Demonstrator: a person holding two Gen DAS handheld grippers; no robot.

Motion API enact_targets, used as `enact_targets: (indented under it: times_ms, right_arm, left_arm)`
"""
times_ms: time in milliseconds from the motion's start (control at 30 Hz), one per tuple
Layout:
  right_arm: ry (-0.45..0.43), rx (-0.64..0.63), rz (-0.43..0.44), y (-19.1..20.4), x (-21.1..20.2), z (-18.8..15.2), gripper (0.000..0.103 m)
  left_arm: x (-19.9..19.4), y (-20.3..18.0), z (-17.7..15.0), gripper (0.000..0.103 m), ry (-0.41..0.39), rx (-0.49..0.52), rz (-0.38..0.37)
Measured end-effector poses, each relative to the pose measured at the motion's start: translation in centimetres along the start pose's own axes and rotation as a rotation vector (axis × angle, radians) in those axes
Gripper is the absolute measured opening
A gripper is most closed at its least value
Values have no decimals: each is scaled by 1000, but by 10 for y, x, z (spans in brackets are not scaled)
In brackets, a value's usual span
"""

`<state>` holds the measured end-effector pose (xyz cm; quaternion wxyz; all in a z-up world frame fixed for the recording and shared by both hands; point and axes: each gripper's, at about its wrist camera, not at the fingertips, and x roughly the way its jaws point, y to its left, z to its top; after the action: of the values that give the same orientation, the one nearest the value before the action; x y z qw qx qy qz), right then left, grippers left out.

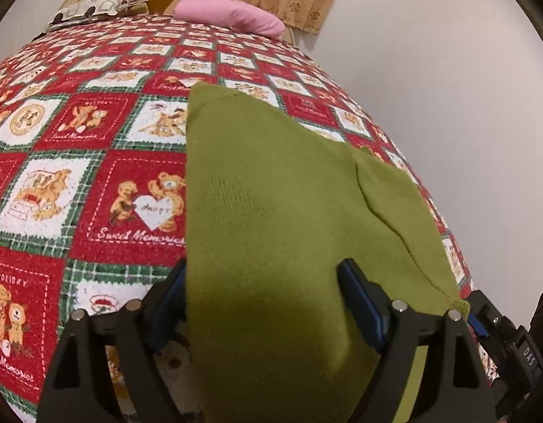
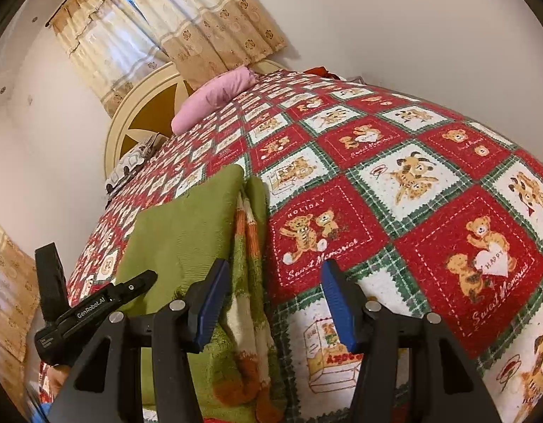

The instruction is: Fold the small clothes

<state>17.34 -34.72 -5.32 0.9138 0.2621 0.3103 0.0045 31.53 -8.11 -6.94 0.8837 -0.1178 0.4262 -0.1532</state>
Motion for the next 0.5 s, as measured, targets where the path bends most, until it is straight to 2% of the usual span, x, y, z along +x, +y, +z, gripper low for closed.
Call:
enact_targets:
  times_ms: [133,333,433,500]
  right_arm:
    - [6,1,0,2,-2,1,55]
    - [96,-10,92,23,11,14,56]
    - [116,-72,108,42,24,30,69]
    - [125,-120,82,51,33,38,70]
  left_arm:
    - [-3,3,3,85,-1,2,2]
    - [-3,2,2,86,-1,0,1]
    - [-4,2,2,86,-1,-1,1]
    - [-4,2,2,86,-2,-1,0]
